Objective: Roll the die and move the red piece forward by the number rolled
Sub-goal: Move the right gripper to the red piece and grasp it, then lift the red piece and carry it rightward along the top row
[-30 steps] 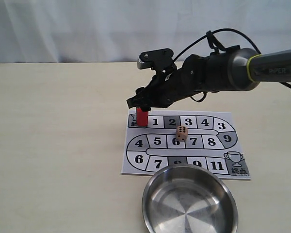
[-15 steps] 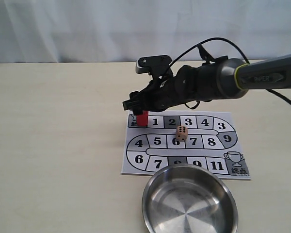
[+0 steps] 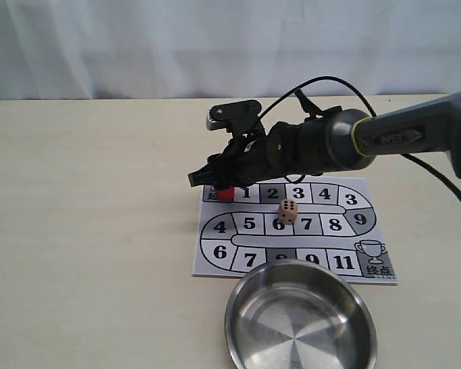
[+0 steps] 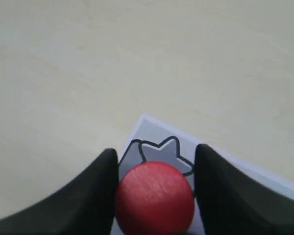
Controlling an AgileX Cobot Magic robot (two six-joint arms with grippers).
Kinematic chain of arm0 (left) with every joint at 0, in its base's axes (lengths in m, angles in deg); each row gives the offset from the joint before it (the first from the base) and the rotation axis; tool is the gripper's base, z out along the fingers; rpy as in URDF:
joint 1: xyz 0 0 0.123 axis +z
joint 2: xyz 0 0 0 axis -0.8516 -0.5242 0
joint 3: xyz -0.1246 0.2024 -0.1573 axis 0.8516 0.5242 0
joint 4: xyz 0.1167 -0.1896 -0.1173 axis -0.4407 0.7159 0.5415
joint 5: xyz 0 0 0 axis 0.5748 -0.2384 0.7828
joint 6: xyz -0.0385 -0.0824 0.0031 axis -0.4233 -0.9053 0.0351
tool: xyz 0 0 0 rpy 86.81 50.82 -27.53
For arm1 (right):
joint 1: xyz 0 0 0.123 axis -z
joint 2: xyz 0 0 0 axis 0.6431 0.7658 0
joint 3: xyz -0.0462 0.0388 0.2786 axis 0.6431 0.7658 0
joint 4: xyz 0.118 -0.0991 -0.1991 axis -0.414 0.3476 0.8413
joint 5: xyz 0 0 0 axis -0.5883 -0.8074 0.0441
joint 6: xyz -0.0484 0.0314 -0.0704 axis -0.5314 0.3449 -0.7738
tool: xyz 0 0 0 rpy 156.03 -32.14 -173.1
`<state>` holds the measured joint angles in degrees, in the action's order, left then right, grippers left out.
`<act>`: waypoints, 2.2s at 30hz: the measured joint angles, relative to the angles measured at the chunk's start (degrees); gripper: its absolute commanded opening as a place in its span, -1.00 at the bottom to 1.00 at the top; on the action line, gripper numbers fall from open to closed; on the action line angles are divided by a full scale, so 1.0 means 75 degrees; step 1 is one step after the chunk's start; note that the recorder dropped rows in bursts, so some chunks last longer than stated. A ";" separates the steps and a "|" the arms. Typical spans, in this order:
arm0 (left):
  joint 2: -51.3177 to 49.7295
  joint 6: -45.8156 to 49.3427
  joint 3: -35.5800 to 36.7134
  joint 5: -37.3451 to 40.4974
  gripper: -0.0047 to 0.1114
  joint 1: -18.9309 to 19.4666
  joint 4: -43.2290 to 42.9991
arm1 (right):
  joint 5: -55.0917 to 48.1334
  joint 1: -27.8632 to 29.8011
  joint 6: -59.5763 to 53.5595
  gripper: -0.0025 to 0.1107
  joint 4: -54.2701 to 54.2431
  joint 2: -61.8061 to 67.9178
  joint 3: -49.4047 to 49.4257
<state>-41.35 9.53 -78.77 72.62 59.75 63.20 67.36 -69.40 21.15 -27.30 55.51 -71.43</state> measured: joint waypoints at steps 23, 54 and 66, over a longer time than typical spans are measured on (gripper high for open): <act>0.0000 0.0000 0.0000 0.0000 -0.92 0.0000 0.0000 | -0.0888 0.0673 0.0161 -0.88 -0.0052 -0.0358 0.0000; 0.0000 0.0000 0.0000 0.0000 -0.92 0.0000 0.0000 | -0.1227 0.1205 -0.0174 -0.88 -0.0052 -0.0621 -0.0035; 0.0000 0.0000 0.0000 0.0000 -0.92 0.0000 0.0000 | -0.1411 0.1205 -0.0174 -0.88 0.0248 -0.0261 -0.0051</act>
<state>-41.35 9.53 -78.77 72.62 59.75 63.20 56.78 -60.36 19.84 -25.44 53.55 -71.82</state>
